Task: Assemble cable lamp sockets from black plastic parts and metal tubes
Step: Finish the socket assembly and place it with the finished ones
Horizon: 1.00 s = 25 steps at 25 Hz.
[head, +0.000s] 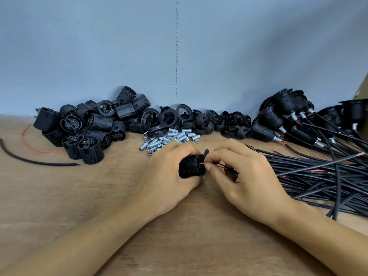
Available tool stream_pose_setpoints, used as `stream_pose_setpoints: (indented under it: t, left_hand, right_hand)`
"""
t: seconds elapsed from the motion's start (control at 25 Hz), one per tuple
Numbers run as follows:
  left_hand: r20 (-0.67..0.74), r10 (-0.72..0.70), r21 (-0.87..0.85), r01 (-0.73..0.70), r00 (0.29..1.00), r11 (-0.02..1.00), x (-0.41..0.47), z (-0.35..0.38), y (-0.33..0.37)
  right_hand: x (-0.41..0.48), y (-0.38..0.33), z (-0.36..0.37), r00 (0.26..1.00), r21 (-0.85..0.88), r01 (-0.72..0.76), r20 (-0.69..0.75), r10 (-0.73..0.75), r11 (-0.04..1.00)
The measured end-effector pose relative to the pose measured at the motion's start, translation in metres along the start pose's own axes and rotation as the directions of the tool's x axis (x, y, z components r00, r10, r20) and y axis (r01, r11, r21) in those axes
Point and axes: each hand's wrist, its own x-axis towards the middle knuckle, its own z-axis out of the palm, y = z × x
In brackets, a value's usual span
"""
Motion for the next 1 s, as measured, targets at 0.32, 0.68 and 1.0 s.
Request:
stream_pose_setpoints:
  t: [0.32,0.68,1.0]
  left_hand:
    - [0.019,0.034,0.002,-0.034,0.999,0.999,0.0002,0.0008,-0.0015]
    - [0.101,0.059,-0.052,-0.054,0.993,0.997,-0.0012,0.0009,-0.0025]
    - [0.079,0.072,-0.023,-0.070,0.994,0.997,-0.0013,0.0025,-0.0016]
  right_hand:
    - [-0.0010,0.0020,-0.0009,1.000,-0.012,0.018,0.013,-0.018,1.000]
    - [0.0024,-0.0057,0.0028,0.996,0.067,-0.087,-0.016,0.088,0.994]
    - [0.0036,-0.0066,0.0046,0.991,0.047,-0.134,0.018,0.133,0.990]
